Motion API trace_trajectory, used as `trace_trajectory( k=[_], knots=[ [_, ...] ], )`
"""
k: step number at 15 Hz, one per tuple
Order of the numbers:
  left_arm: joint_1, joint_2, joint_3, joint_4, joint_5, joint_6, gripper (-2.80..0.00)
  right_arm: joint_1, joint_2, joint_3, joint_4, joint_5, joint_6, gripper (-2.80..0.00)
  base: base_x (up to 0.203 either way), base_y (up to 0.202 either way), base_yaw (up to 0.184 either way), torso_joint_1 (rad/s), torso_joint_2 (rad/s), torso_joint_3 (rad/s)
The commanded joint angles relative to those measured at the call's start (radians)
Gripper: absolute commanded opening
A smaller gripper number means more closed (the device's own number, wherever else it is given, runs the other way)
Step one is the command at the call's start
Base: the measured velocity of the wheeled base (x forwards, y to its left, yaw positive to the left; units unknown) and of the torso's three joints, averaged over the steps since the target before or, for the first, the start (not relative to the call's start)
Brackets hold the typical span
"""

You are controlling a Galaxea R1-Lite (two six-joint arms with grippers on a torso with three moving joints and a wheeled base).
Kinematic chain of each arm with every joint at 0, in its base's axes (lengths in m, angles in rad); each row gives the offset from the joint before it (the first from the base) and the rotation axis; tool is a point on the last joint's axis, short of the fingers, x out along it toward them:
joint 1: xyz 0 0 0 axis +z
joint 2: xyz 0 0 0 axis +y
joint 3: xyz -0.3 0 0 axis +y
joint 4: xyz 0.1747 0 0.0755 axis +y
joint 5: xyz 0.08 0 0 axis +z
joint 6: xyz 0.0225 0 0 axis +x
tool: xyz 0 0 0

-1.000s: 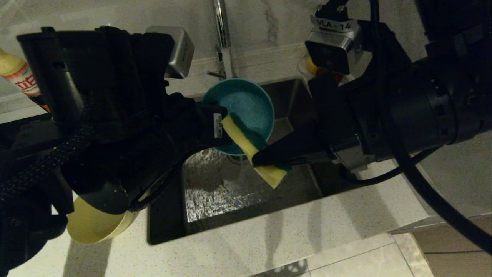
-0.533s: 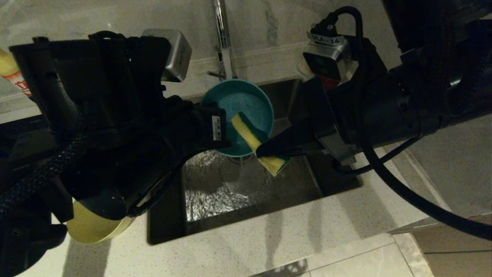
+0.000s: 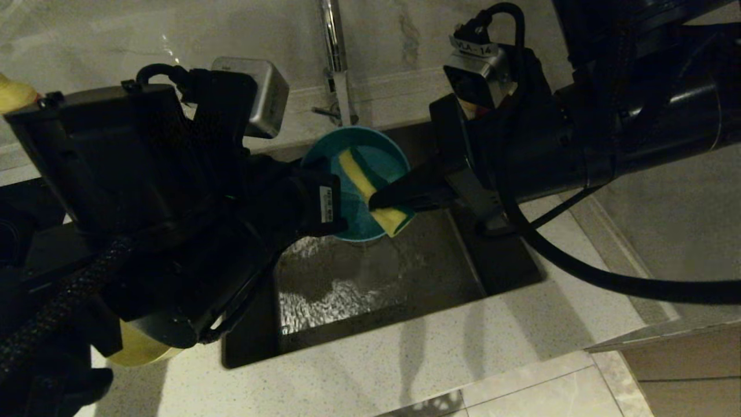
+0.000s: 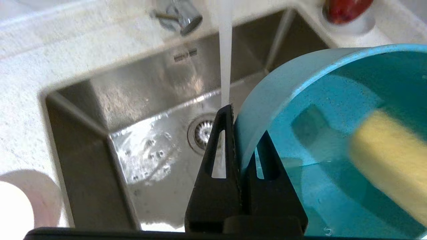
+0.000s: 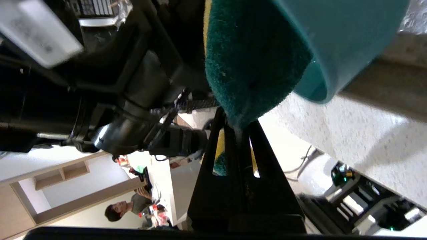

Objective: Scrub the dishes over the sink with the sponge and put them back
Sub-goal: Wipe the bowl

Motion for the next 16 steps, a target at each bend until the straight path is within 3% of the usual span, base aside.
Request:
trace_trajectory(
  k=[1,6,16],
  knots=[
    [0.000,0.004,0.003,-0.030,0.004,0.008,-2.80,-0.003,0.011,-0.003,-0.001,0.002,0.006,-2.80,0.000,0.000,0.000,0.000,0.00,0.000],
    [-0.009,-0.008,0.014,-0.035,0.002,0.006,-2.80,-0.054,0.016,-0.004,-0.022,0.005,0.004,-2.80,0.000,0.000,0.000,0.000,0.00,0.000],
    [-0.009,-0.012,0.052,-0.053,0.004,0.000,-2.80,-0.049,-0.041,-0.006,-0.026,0.004,0.015,-2.80,0.000,0.000,0.000,0.000,0.00,0.000]
  ],
)
